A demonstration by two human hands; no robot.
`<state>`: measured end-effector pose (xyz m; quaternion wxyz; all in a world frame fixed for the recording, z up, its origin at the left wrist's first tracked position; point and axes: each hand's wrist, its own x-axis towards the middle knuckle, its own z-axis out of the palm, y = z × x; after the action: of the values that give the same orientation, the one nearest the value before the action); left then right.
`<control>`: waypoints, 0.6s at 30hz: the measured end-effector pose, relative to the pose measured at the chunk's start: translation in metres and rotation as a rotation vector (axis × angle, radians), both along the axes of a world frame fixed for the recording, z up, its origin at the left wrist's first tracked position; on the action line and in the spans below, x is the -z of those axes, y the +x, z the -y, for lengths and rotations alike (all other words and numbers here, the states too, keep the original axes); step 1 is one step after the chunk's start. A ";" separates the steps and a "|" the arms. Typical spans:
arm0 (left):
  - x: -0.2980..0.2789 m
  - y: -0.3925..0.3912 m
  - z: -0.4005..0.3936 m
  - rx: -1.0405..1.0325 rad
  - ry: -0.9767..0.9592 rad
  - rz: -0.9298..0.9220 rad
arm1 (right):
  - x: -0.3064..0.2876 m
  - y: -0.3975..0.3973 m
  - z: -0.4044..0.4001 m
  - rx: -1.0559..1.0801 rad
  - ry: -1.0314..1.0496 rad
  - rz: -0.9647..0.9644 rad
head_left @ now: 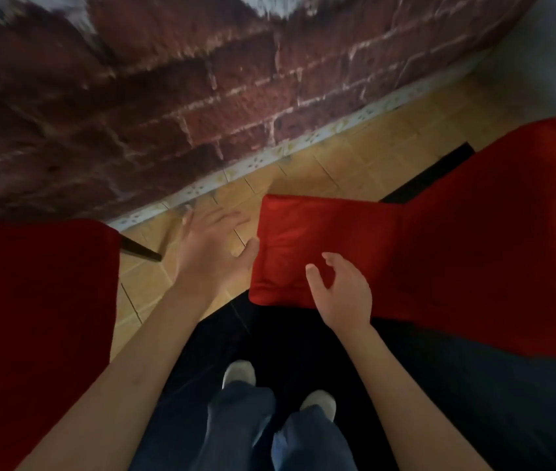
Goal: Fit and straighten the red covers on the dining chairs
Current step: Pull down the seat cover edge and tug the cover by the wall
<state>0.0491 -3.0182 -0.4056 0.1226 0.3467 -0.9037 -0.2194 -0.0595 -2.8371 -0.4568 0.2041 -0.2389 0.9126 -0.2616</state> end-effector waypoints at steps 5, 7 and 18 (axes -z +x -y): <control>0.160 -0.006 -0.008 -0.013 0.028 0.027 | 0.138 -0.010 -0.015 -0.046 0.075 -0.018; 0.229 -0.007 -0.013 -0.004 0.048 0.065 | 0.196 -0.017 -0.026 -0.054 0.104 -0.022; 0.501 -0.008 -0.037 -0.149 0.157 0.100 | 0.449 -0.042 -0.052 -0.255 0.316 -0.162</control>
<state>0.0412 -2.9817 -0.9064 0.0658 0.4318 -0.8604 -0.2625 -0.1012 -2.7848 -0.9059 0.1965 -0.3374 0.9182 -0.0671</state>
